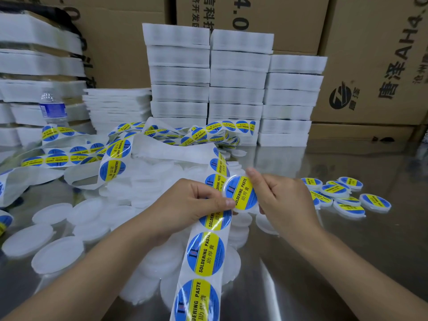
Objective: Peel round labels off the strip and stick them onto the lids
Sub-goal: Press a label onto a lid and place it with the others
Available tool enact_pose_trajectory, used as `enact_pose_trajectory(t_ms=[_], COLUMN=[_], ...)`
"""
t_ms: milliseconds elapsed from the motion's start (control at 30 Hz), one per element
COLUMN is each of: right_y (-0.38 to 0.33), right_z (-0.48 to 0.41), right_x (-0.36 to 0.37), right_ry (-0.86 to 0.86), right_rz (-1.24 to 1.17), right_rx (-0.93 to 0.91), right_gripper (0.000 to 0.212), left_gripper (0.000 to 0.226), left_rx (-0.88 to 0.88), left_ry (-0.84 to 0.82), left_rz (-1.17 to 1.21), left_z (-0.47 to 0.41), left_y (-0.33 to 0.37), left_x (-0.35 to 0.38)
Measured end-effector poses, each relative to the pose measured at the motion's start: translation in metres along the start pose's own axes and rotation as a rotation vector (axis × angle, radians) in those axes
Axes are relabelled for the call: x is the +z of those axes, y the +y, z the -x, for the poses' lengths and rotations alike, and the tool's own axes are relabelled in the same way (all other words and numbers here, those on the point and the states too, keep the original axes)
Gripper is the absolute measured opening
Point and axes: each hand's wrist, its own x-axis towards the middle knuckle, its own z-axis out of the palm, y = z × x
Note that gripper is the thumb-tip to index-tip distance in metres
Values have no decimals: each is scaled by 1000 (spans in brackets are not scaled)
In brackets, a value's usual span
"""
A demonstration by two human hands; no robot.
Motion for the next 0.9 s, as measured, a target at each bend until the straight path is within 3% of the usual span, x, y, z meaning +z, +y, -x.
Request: enact_pose_trajectory(t_ms=[100,200,300,367,467,567,633,733,900], right_y=[0,-3,-5,-5,3,25,46,77,100], right_z=[1,2,5,7,-1,-18,-30,-38,-34], right_x=[-1,-2,-4,-3,-3,-13,-23,-32,-21], right_ry=[31,-57,-229,-225,-124,80,126,-64,-305], right_rz=[-136,-327,-358,-321,-314,-138,107,498,716], right_rx=[45,19,-158,-248,-218,-86,39,209,278], right_gripper=[62,22,48,58,58,57,55,57,55], left_gripper=[36,37,35,35,37,37,37,36,35], left_rx=[4,4,-1,1,20,-26,-59,-69,-64], left_ry=[48,102,123,109,115,182,217,226,217], left_rz=[47,72,75,67,104,171,190,196,189], left_z=[-1,-2,-2,-2,-1,-2,-3,-2,-1], left_y=[0,0,1,0,1,4,6,7,7], left_x=[-2,-4,-5,-5,-2,-2,-2,-2,-1])
